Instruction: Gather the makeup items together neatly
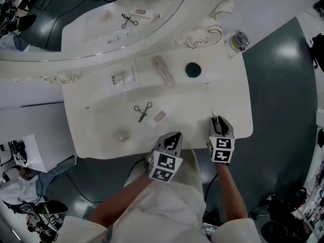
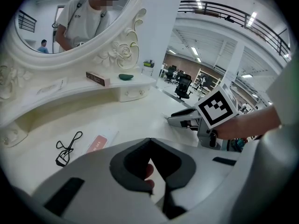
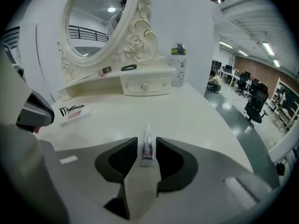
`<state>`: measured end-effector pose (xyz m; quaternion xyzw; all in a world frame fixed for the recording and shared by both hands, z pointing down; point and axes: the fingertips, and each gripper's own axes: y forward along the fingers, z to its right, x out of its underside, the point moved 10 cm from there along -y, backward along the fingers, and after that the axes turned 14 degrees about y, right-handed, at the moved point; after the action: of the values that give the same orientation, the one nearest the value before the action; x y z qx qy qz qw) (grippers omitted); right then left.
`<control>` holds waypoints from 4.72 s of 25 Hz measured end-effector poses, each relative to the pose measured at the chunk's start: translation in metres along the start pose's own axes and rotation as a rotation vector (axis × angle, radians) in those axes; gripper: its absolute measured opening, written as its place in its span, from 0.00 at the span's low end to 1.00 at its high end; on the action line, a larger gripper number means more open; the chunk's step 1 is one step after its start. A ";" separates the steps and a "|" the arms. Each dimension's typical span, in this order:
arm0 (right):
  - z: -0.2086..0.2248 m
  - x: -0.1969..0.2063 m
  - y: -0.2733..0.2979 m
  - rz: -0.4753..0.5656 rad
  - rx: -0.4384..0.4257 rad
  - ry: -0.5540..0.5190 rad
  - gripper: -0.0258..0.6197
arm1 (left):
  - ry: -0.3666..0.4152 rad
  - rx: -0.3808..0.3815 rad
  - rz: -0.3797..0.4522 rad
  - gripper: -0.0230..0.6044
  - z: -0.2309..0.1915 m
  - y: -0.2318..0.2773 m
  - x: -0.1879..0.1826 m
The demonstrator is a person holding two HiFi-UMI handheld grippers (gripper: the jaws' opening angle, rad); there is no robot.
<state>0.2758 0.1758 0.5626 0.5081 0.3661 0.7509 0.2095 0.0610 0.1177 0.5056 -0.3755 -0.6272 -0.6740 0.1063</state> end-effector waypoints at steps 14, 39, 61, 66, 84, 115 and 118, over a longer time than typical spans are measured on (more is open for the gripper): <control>-0.023 -0.009 -0.021 0.074 -0.020 -0.060 0.04 | -0.026 -0.042 0.034 0.04 -0.003 -0.017 -0.002; -0.094 -0.012 -0.055 0.094 -0.189 -0.156 0.04 | -0.078 -0.141 0.066 0.04 -0.009 -0.064 0.022; -0.172 0.001 -0.028 -0.018 -0.335 -0.146 0.06 | -0.215 -0.282 0.056 0.04 -0.029 -0.109 0.066; -0.183 0.006 -0.020 -0.025 -0.327 -0.078 0.11 | -0.234 -0.292 0.053 0.04 -0.031 -0.118 0.077; -0.221 0.020 -0.026 -0.015 -0.260 0.026 0.31 | -0.257 -0.283 0.069 0.04 -0.035 -0.152 0.097; -0.252 0.034 0.017 0.004 0.018 0.262 0.44 | -0.324 -0.291 0.048 0.04 -0.044 -0.169 0.140; -0.251 0.033 0.022 0.011 0.037 0.296 0.44 | -0.321 -0.292 0.040 0.04 -0.046 -0.169 0.141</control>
<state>0.0336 0.1000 0.5455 0.3978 0.4040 0.8119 0.1396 -0.1579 0.1532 0.4691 -0.5019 -0.5242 -0.6869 -0.0370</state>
